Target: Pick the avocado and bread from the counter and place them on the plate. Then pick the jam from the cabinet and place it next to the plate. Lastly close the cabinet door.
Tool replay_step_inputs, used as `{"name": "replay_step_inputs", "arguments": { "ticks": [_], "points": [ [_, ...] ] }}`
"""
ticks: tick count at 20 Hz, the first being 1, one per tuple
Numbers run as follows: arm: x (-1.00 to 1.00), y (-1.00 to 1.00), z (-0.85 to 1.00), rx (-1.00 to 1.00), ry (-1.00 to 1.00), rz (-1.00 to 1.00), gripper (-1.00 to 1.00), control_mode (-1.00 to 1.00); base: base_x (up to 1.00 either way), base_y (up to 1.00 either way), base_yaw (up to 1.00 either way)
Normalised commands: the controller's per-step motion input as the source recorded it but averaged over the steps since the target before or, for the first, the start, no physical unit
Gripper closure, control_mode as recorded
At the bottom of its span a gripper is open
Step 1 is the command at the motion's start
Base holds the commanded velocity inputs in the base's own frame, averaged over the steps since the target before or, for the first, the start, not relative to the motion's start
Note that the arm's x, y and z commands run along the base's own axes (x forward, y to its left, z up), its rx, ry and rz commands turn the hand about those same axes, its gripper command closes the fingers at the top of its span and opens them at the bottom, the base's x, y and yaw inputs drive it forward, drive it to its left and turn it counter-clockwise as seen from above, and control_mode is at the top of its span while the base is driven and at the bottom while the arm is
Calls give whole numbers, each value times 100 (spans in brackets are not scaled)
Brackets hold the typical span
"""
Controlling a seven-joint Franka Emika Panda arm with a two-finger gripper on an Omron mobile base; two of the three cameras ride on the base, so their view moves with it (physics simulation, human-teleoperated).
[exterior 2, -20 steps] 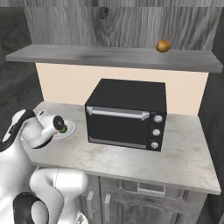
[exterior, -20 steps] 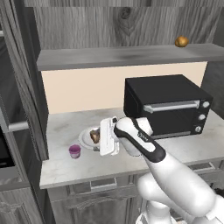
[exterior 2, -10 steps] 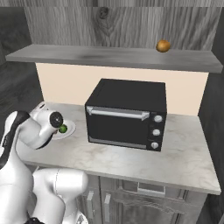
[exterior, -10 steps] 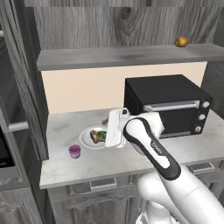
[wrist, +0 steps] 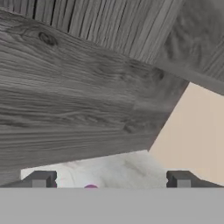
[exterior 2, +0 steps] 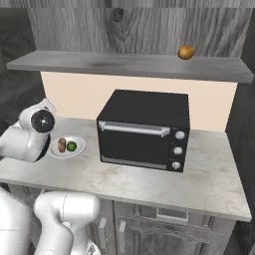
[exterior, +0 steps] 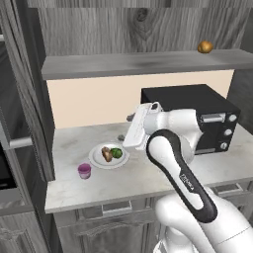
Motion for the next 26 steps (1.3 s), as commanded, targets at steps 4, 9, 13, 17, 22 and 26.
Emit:
{"name": "replay_step_inputs", "arguments": {
  "ticks": [4,9,13,17,22,26],
  "points": [
    [-48,-9,75,-1,0,-23,-100,-100,0,0,0],
    [-58,-9,21,0,0,-37,-100,-100,0,0,0],
    [-22,-13,17,-2,-1,-46,-100,-100,0,0,0],
    [-21,-26,30,-7,-2,-48,-100,-100,0,0,0],
    [-2,-49,25,-10,0,-40,-100,-100,0,0,0],
    [0,-69,6,-18,-11,-15,-100,-100,0,0,0]
  ]
}}
